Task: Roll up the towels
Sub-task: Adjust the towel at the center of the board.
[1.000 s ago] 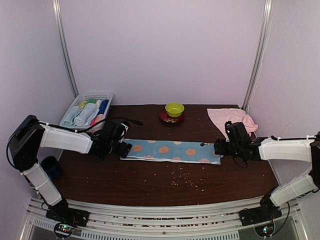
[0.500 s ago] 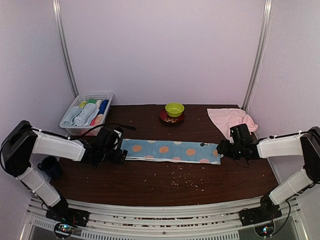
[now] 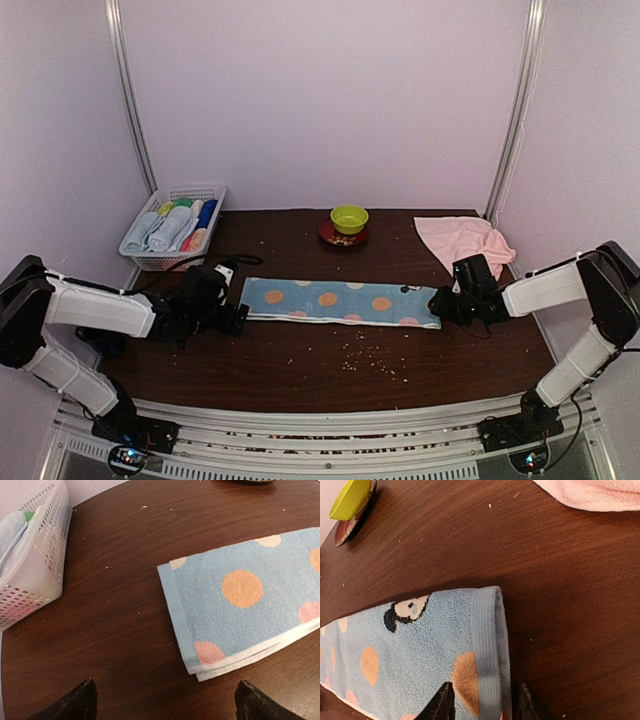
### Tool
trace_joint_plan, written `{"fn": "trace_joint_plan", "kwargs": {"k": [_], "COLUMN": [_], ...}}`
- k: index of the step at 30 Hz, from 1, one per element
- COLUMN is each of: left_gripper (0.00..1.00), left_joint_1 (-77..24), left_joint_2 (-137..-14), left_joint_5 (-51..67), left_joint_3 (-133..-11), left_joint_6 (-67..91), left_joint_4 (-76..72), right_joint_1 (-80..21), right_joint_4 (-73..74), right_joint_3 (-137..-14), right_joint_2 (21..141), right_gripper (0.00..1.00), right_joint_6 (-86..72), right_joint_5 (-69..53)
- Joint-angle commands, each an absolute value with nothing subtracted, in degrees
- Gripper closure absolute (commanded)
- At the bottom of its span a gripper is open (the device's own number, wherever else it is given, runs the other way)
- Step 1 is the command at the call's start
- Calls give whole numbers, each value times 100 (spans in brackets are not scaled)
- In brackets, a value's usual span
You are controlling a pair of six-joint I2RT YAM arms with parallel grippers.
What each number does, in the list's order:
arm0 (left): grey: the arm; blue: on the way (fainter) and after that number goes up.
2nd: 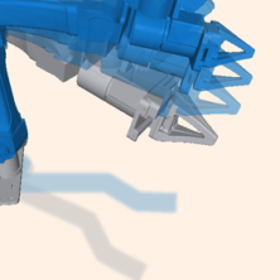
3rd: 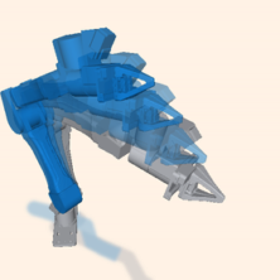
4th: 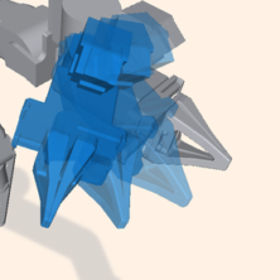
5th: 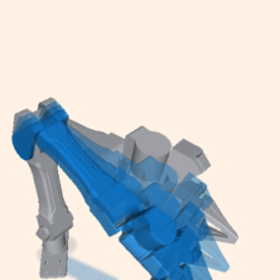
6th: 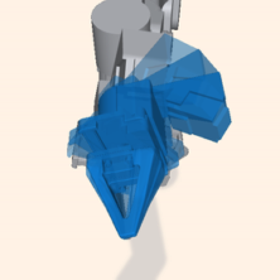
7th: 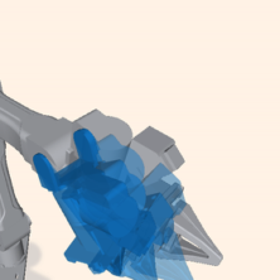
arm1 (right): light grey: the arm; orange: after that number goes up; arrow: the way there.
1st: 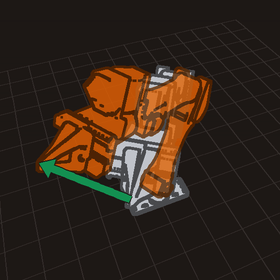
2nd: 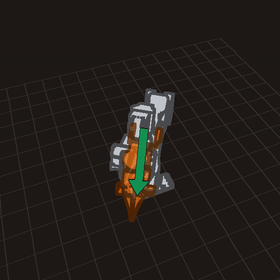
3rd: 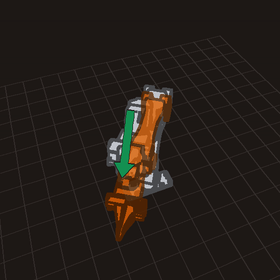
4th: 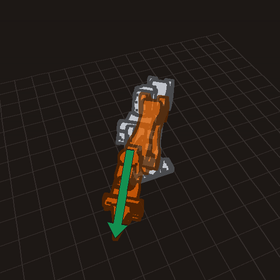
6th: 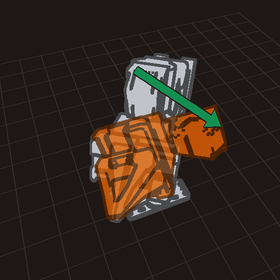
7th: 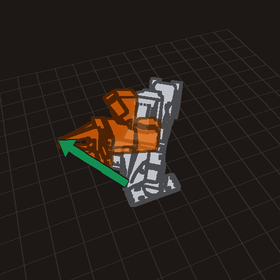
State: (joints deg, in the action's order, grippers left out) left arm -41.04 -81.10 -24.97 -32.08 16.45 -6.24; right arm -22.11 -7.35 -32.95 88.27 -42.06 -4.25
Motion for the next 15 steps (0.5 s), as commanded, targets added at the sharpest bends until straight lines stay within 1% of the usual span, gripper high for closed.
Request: {"fn": "trace_joint_plan", "kwargs": {"k": [1, 7, 15], "left_gripper": [2, 2, 2], "left_joint_1": [-4118, -4118, -4121], "left_joint_2": [-7928, -7697, -7537], "left_joint_5": [-2615, -2567, -2530], "left_joint_3": [-3201, -3148, -3098], "left_joint_6": [1563, 1547, 1565], "left_joint_4": [-1000, -1006, -984], "right_joint_1": [-2197, -2206, -2206], "right_joint_4": [-682, -438, -505], "right_joint_3": [-3182, -3082, -2943], "right_joint_2": [8877, 8631, 8653], "right_gripper": [59, 66, 69], "right_joint_6": [-4360, -4345, -4426], "right_joint_5": [-486, -362, -297]}}
